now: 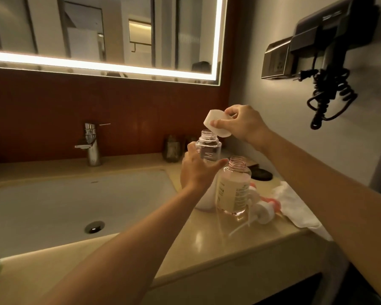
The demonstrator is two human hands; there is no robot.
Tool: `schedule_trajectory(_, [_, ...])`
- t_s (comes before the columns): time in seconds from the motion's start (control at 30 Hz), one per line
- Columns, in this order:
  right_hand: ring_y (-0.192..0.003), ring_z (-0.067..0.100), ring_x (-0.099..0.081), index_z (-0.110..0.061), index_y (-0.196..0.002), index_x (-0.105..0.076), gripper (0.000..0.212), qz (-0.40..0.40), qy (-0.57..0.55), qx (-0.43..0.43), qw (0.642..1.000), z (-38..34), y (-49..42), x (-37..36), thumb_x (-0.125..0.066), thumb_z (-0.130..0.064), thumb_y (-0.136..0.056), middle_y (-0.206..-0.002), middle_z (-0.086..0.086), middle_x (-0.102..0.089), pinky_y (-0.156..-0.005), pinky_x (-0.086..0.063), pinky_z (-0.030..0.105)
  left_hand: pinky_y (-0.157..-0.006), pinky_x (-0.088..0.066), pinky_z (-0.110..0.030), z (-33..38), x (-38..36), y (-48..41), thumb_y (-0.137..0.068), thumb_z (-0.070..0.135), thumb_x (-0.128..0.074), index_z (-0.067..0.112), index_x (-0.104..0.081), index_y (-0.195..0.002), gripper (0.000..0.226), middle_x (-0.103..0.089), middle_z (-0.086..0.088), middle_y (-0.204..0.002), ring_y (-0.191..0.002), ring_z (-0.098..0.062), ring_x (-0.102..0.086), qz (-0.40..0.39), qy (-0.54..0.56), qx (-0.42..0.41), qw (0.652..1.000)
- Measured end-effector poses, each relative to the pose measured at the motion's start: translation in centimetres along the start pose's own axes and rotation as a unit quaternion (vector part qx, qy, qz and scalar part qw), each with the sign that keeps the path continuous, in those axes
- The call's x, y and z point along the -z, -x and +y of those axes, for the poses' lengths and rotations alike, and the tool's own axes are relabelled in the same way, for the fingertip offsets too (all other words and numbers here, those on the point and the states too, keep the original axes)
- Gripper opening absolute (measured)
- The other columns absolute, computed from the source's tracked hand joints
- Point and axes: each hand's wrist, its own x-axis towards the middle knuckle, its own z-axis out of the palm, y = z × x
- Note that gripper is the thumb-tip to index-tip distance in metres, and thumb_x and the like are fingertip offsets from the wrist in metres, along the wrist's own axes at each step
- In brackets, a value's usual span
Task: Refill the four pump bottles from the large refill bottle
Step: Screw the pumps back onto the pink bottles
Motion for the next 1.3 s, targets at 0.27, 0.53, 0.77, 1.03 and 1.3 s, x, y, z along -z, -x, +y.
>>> schedule_trajectory(0.27, [-0.096,0.013,-0.051,-0.009,-0.129,-0.051,0.058,-0.113,0.005,0.063,0.992,-0.2,0.6,-1.3,-0.064,-0.040,-0.082,-0.122,0.007,-0.058,-0.064,-0.039,0.011,-0.074,-0.049,-0.029,-0.8,2.3,1.0,-0.071,0.039,-0.076,0.015,-0.043,-0.124,0.067,-0.061,-0.001,-0.112,-0.089,-0.014,-0.058,-0.013,0.008,-0.027,1.000])
schedule_trajectory(0.53, [-0.094,0.011,-0.056,-0.016,-0.127,-0.054,0.052,-0.274,0.023,0.086,0.958,-4.9,1.8,-0.1,-0.064,-0.037,-0.081,-0.110,-0.001,-0.059,-0.069,-0.046,0.018,-0.074,-0.054,-0.029,-2.1,7.6,2.7,-0.067,0.040,-0.078,0.015,-0.045,-0.121,0.068,-0.059,0.003,-0.103,-0.089,-0.013,-0.062,-0.086,0.045,-0.043,0.994])
schedule_trajectory(0.77, [-0.090,0.008,-0.056,-0.019,-0.128,-0.053,0.049,-0.312,0.043,0.082,0.945,-6.4,2.6,0.8,-0.063,-0.033,-0.083,-0.102,-0.009,-0.058,-0.070,-0.047,0.017,-0.076,-0.054,-0.033,-2.0,9.0,3.9,-0.069,0.038,-0.077,0.016,-0.044,-0.123,0.067,-0.059,0.003,-0.103,-0.091,-0.015,-0.061,-0.102,0.064,-0.045,0.992])
schedule_trajectory(1.03, [-0.109,0.013,-0.053,-0.024,-0.130,-0.051,0.048,-0.346,0.025,0.086,0.934,-6.3,2.4,1.7,-0.062,-0.027,-0.084,-0.124,-0.004,-0.056,-0.087,-0.048,0.026,-0.079,-0.055,-0.036,-1.9,9.1,4.2,-0.068,0.041,-0.076,0.016,-0.044,-0.124,0.070,-0.060,0.002,-0.106,-0.093,-0.015,-0.061,-0.104,0.063,-0.053,0.991])
schedule_trajectory(1.3, [-0.109,0.014,-0.053,-0.024,-0.129,-0.052,0.048,-0.336,0.028,0.094,0.937,-6.2,2.3,1.4,-0.064,-0.028,-0.083,-0.124,-0.004,-0.055,-0.087,-0.048,0.026,-0.078,-0.055,-0.035,-1.9,9.1,4.3,-0.070,0.040,-0.076,0.015,-0.042,-0.127,0.071,-0.061,-0.003,-0.114,-0.096,-0.017,-0.061,-0.095,0.060,-0.051,0.992])
